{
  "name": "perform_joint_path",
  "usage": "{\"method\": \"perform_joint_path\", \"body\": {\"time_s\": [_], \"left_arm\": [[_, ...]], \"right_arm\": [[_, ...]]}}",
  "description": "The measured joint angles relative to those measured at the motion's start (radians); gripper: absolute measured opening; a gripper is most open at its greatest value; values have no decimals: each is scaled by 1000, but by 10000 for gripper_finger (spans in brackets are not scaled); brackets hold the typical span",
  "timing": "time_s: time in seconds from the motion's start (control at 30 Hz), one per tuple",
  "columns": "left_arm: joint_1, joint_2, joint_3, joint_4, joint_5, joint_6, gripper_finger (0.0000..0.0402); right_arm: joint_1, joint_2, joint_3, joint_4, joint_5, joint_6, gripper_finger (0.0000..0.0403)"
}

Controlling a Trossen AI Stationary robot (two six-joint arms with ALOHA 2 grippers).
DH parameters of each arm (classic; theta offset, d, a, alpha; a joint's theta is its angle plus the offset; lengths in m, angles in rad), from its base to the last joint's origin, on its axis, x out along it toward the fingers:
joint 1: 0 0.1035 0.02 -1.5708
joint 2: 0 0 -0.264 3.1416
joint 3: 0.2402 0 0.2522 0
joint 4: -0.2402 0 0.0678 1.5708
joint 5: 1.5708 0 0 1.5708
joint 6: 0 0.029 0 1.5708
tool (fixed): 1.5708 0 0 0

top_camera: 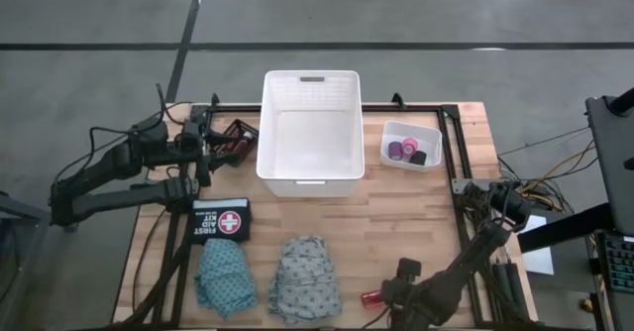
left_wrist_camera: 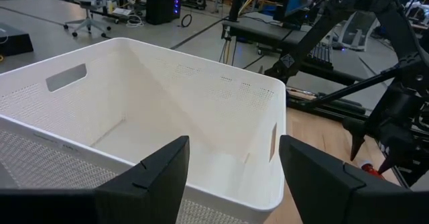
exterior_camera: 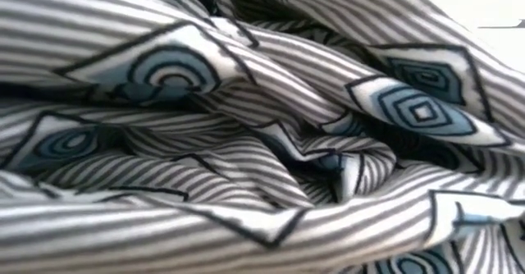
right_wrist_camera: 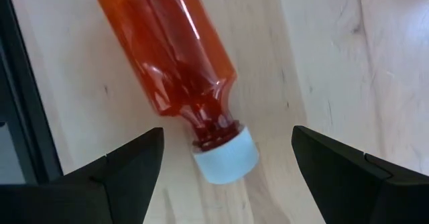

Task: Pick & Place Medicine items
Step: Put the red medicine bottle into the black bin

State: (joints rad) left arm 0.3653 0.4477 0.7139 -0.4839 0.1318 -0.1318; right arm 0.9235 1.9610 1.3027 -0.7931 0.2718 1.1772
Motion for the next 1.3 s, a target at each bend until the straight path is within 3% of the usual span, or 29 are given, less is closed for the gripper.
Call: {"method": "perform_joint_path", "body": {"time_s": [0.97,1.3], "left_arm": [[0,0,0,0,0,0,239],[0,0,0,0,0,0,239]], "right_arm": [[2,0,-62,76,-2,2,325],[0,1,-25,80,-8,-2,325]]}}
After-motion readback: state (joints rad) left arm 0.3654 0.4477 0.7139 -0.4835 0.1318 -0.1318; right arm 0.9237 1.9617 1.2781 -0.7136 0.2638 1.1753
